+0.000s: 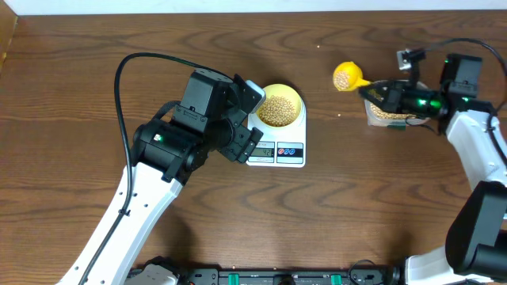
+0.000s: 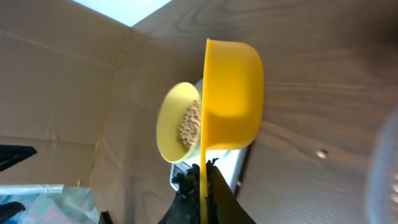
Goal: Scoop item into bowl and weigh 50g on scale
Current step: 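Lift the filled scoop and carry it left over the yellow bowl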
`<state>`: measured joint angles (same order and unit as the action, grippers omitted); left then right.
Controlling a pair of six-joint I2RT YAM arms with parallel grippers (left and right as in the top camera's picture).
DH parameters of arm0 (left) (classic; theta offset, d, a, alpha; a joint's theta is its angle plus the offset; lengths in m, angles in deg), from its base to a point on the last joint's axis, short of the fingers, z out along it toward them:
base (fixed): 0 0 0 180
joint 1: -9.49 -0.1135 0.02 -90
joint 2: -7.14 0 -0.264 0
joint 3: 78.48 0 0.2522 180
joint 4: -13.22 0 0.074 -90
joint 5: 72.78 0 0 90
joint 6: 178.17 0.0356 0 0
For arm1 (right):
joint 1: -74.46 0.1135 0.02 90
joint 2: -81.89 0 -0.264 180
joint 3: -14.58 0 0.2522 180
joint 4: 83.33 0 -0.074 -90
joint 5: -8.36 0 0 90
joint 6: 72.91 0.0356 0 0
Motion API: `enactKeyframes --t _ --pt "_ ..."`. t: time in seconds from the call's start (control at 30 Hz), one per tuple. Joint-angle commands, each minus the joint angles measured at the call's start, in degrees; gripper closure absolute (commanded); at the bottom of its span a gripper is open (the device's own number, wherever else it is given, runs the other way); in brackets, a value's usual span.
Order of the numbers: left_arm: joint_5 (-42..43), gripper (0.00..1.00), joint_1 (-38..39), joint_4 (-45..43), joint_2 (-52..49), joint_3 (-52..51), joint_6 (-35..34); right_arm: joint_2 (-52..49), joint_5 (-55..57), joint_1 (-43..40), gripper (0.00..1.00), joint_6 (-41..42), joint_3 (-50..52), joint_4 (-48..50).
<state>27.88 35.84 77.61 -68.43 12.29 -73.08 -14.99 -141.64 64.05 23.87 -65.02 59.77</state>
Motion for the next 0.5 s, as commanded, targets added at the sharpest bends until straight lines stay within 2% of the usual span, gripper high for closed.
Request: enactKeyframes --t 0.0,0.47 --pt "0.72 0.19 -0.31 0.11 -0.02 0.46 0.52 0.85 -1.60 4.02 0.99 3.91 0.17 3.15" --pt "0.70 0.19 -0.31 0.11 -0.02 0.46 0.52 0.85 3.13 14.45 0.99 3.89 0.17 9.94"
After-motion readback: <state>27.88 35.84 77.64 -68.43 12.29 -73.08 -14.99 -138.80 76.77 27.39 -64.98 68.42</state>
